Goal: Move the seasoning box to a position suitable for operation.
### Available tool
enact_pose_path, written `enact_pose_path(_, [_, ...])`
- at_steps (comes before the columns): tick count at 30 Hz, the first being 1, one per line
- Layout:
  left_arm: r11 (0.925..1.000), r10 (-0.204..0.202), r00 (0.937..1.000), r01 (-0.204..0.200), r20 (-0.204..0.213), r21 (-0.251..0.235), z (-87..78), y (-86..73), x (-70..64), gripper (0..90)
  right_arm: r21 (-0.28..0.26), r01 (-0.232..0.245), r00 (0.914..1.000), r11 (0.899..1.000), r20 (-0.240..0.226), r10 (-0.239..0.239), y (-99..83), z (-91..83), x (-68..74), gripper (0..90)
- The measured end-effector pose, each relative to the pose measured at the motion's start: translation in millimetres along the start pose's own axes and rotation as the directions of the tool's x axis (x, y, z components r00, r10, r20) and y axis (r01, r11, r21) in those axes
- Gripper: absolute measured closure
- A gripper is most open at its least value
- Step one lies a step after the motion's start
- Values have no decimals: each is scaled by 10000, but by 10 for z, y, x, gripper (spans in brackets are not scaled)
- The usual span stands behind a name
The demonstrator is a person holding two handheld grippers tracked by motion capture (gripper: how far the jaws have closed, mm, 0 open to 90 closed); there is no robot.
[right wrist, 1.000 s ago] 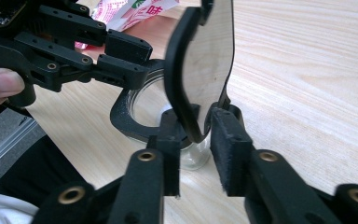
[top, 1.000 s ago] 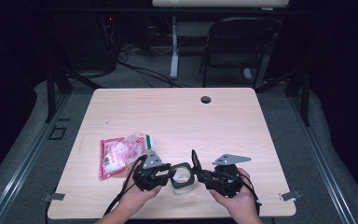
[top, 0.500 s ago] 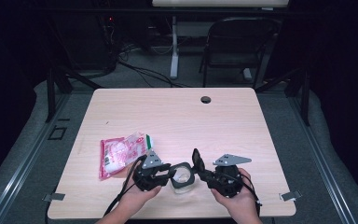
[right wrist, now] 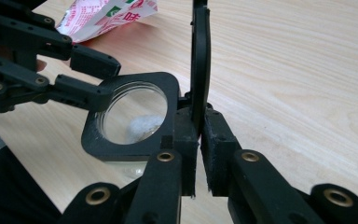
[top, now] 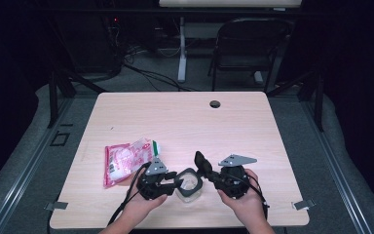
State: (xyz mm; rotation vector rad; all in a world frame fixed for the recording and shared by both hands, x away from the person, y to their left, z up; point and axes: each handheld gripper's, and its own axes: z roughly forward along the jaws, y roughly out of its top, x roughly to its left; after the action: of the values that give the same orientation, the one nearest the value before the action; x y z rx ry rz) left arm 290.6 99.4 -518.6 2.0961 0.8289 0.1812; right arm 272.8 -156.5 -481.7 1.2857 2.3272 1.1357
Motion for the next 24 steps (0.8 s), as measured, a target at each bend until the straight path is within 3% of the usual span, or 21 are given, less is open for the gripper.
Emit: enact_pose_path(24, [9998, -179, 9997, 181, 175, -82, 1, -12, -44, 562, -317, -497, 9987, 9983, 95, 500, 128, 165, -129, 851])
